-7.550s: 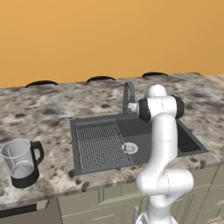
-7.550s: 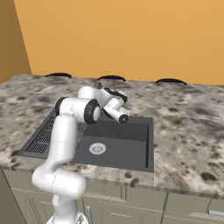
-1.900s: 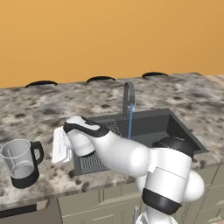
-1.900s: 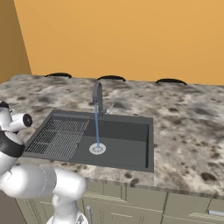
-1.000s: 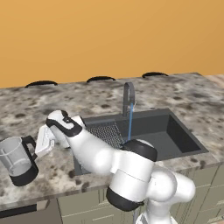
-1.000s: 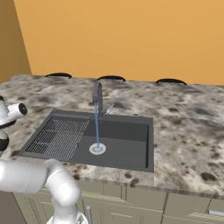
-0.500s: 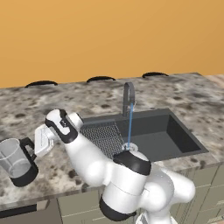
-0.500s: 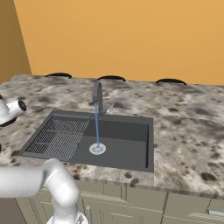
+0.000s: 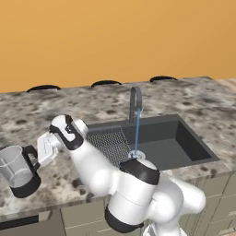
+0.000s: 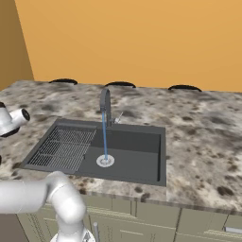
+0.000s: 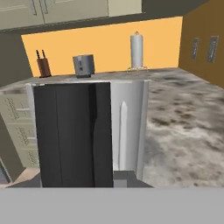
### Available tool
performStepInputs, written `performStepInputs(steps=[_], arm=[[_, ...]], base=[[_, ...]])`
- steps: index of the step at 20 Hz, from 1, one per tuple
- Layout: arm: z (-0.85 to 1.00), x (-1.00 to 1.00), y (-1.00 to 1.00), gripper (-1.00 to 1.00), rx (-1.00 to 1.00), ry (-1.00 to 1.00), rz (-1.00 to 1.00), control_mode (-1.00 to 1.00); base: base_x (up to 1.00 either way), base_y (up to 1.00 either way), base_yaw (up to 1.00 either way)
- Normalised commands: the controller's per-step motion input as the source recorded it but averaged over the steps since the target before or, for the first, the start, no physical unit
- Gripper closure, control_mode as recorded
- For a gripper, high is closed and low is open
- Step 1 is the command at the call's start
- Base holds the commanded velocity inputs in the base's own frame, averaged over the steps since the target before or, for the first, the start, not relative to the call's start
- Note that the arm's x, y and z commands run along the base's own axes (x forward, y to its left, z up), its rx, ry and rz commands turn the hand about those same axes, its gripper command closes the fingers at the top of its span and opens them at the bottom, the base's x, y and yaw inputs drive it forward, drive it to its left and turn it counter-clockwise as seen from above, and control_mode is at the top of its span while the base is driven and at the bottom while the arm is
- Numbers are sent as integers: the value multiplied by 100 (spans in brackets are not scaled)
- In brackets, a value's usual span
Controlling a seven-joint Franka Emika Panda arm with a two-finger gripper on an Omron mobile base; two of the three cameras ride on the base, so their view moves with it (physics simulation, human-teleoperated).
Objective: Turn on the sink faucet and place the jug under the water for a few seconds to fill it up.
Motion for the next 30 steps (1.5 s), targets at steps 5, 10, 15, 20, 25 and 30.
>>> performStepInputs(steps=[5, 10, 15, 20, 25, 30], arm=[[23, -35, -42, 100, 11, -16, 0, -100], [32, -37, -62, 100, 11, -29, 0, -100], [32, -26, -87, 100, 16, -14, -8, -100], [11, -4, -100, 100, 26, 4, -26, -100], [-1, 0, -100, 100, 25, 6, -35, -100], [0, 0, -100, 100, 21, 10, -38, -100]], base=[[0, 0, 0], [0, 0, 0], [0, 0, 0], [0, 0, 0], [0, 0, 0], [0, 0, 0]])
